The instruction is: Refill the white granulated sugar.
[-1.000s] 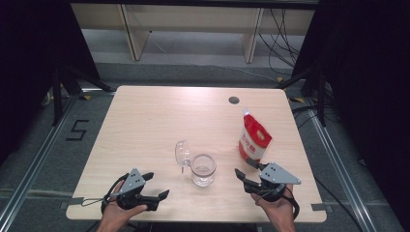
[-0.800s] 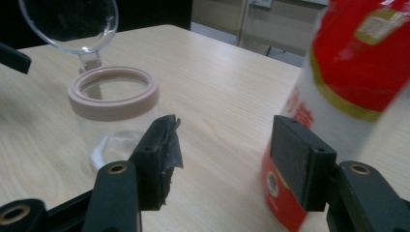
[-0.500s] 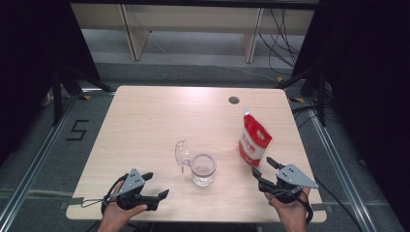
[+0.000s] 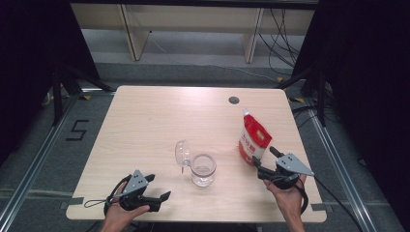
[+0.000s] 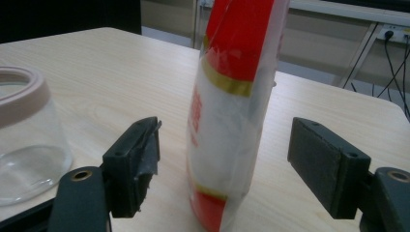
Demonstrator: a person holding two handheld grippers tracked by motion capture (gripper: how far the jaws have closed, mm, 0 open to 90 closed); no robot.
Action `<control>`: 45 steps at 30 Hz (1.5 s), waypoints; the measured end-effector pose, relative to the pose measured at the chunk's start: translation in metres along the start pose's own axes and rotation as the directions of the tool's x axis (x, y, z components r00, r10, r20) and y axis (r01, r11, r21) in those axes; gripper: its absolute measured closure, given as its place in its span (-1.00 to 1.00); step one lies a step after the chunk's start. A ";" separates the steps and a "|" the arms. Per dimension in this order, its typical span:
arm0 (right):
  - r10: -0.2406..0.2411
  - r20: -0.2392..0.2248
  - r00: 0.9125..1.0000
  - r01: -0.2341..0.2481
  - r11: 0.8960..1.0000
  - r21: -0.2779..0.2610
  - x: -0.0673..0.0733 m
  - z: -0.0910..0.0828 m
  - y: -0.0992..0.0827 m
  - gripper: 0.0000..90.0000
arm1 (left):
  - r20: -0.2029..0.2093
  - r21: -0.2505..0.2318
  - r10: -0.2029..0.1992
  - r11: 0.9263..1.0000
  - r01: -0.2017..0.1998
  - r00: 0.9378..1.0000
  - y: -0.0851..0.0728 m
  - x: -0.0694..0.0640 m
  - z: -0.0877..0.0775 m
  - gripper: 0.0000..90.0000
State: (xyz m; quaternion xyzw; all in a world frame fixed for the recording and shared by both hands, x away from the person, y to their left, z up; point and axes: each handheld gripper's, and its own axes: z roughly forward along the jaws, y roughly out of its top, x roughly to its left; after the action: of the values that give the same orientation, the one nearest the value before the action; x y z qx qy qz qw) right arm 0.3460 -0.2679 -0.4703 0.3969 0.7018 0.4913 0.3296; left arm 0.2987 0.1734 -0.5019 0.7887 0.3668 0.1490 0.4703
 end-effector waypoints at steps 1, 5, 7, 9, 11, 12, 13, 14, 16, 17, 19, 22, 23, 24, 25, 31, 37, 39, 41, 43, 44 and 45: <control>0.000 0.000 1.000 0.000 1.000 0.000 0.000 0.000 0.000 -0.38 | 0.000 0.000 0.000 1.000 0.000 1.000 0.000 0.000 0.000 -0.64; 0.050 -0.002 0.999 -0.050 0.999 -0.023 -0.001 0.017 -0.001 -0.38 | -0.003 0.007 -0.004 1.000 0.004 1.000 0.000 0.001 -0.001 -0.64; 0.039 -0.011 0.999 -0.040 0.999 -0.023 -0.003 0.020 -0.001 -0.38 | -0.008 0.005 0.017 1.000 -0.017 1.000 0.000 0.002 -0.002 -0.64; 0.037 0.002 0.999 -0.037 0.999 -0.027 -0.003 0.025 -0.001 -0.36 | -0.002 0.006 -0.006 1.000 0.006 1.000 0.000 0.001 -0.001 -0.64; 0.040 0.001 0.999 -0.040 0.999 -0.026 -0.003 0.030 -0.002 -0.36 | -0.003 0.006 -0.004 1.000 0.004 1.000 0.000 0.001 -0.001 -0.64; 0.040 -0.004 0.999 -0.040 0.999 -0.032 -0.003 0.033 -0.002 -0.36 | -0.004 0.006 -0.005 1.000 0.005 1.000 0.000 0.001 -0.001 -0.64; 0.036 -0.003 0.999 -0.036 0.999 -0.027 -0.002 0.034 -0.002 -0.36 | -0.002 0.006 -0.005 1.000 0.005 1.000 0.000 0.001 -0.001 -0.64; 0.040 -0.003 0.999 -0.040 0.999 -0.026 -0.001 0.036 -0.002 -0.35 | 0.002 0.001 0.006 1.000 -0.006 1.000 0.000 0.001 -0.001 -0.64; 0.037 0.003 0.999 -0.037 0.999 -0.035 0.000 0.040 -0.003 -0.35 | 0.007 -0.002 -0.012 1.000 0.012 1.000 0.000 0.001 0.000 -0.64; 0.036 0.000 0.999 -0.036 0.999 -0.031 0.001 0.041 -0.003 -0.35 | 0.002 0.000 0.013 1.000 -0.013 1.000 0.000 0.002 -0.001 -0.64; 0.048 0.005 0.999 -0.047 0.998 -0.035 0.000 0.045 -0.004 -0.34 | 0.003 0.003 0.011 1.000 -0.011 1.000 0.000 0.002 -0.001 -0.64; 0.043 -0.005 0.999 -0.043 0.998 -0.038 -0.004 0.049 -0.005 -0.33 | 0.006 0.003 -0.001 1.000 0.001 1.000 0.000 0.001 -0.001 -0.64; 0.051 0.011 0.999 -0.050 0.998 -0.047 -0.004 0.050 -0.005 -0.33 | 0.003 0.002 0.023 1.000 -0.023 1.000 0.001 0.002 -0.001 -0.64; 0.063 0.001 0.998 -0.063 0.997 -0.038 -0.006 0.052 -0.006 -0.33 | 0.002 0.000 0.020 1.000 -0.020 1.000 0.000 0.001 -0.002 -0.64; 0.064 0.017 0.998 -0.063 0.997 -0.055 -0.005 0.054 -0.007 -0.33 | 0.002 0.000 0.020 1.000 -0.020 1.000 0.000 0.001 -0.002 -0.64; 0.067 0.014 0.998 -0.066 0.997 -0.047 -0.005 0.059 -0.008 -0.32 | 0.002 0.001 0.002 1.000 -0.002 1.000 0.000 0.001 -0.002 -0.64; 0.077 0.027 0.997 -0.075 0.994 -0.081 -0.004 0.061 -0.009 -0.29 | -0.001 -0.001 0.018 1.000 -0.018 1.000 0.000 0.001 -0.002 -0.64; 0.067 0.034 0.997 -0.063 0.993 -0.096 -0.004 0.063 -0.010 -0.28 | 0.002 -0.003 0.002 1.000 -0.002 1.000 0.000 0.000 -0.001 -0.64; 0.065 -0.001 0.998 -0.065 0.994 -0.092 -0.007 0.063 -0.010 -0.28 | 0.006 -0.002 0.023 1.000 -0.023 1.000 0.000 0.001 -0.002 -0.64; 0.075 0.017 0.997 -0.073 0.994 -0.087 -0.004 0.063 -0.012 -0.26 | 0.004 -0.001 0.000 1.000 0.000 1.000 0.000 0.000 -0.001 -0.64; 0.073 0.021 0.997 -0.071 0.993 -0.097 -0.003 0.064 -0.013 -0.25 | 0.004 -0.001 0.003 1.000 -0.003 1.000 0.000 0.000 -0.001 -0.64; 0.070 0.027 0.997 -0.066 0.992 -0.104 -0.004 0.065 -0.014 -0.24 | 0.004 0.001 0.005 1.000 -0.005 1.000 0.000 0.000 -0.001 -0.64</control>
State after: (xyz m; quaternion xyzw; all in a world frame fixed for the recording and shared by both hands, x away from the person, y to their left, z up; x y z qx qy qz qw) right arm 0.3997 -0.2462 -0.5025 0.4105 0.6565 0.5316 0.3433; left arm 0.2975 0.1741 -0.5012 0.7902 0.3640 0.1484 0.4702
